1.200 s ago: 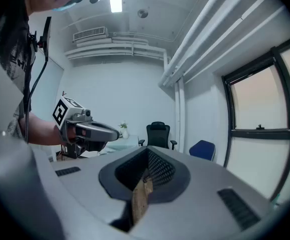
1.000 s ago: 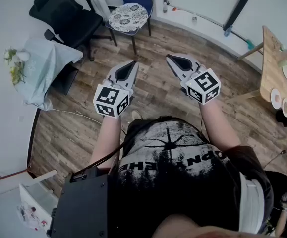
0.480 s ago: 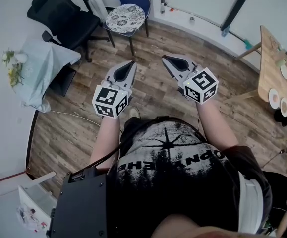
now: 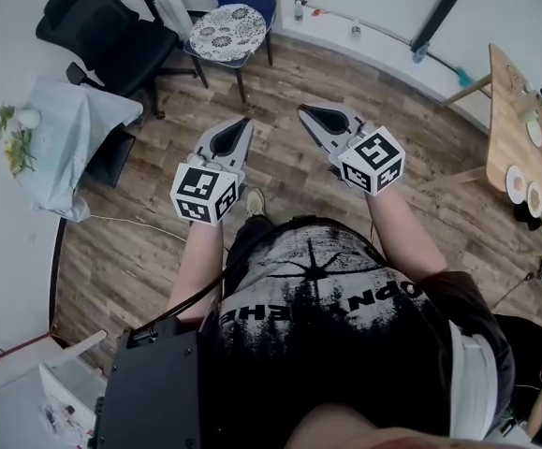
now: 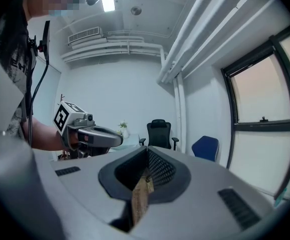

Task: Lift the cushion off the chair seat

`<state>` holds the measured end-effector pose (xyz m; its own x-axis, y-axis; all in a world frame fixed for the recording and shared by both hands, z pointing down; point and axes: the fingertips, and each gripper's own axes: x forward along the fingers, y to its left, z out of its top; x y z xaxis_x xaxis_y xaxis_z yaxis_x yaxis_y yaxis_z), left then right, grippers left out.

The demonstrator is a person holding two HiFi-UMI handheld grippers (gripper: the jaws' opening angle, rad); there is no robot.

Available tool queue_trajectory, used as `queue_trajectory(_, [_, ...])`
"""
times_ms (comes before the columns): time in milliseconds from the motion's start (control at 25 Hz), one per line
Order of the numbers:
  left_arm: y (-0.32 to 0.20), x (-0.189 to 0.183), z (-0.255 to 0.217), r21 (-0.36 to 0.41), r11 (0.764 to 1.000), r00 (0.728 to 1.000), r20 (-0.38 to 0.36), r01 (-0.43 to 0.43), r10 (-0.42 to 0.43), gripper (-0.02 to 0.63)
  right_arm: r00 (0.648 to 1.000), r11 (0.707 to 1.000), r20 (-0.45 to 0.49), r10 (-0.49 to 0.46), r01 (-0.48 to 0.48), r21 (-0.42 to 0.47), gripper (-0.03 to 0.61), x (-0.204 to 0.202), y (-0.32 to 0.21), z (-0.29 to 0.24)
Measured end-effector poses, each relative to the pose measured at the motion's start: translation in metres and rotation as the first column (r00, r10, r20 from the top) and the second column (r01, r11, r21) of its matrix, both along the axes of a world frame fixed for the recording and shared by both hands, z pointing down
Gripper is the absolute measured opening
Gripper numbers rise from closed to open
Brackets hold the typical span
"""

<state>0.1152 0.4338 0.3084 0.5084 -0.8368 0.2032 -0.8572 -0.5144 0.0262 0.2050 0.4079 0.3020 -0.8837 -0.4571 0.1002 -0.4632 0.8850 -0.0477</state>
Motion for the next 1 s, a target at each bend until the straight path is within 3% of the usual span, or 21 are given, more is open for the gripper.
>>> queue_trajectory(480, [-0.085, -0.043, -0.004, -0.015, 0.997, 0.997, 0.008, -0.082, 0.082, 0.015, 0.997, 0.996, 0.022, 0.077, -0.077, -0.038, 0.018, -0.044, -0.081, 0.003])
queue_trajectory(1000, [-0.17, -0.137, 0.002, -0.034, 0.993, 0.992, -0.059, -0.115, 0.113, 0.015, 0.989, 0.988, 0.023, 0.146, -0.145, -0.045, 0.018, -0.123, -0.166, 0.008])
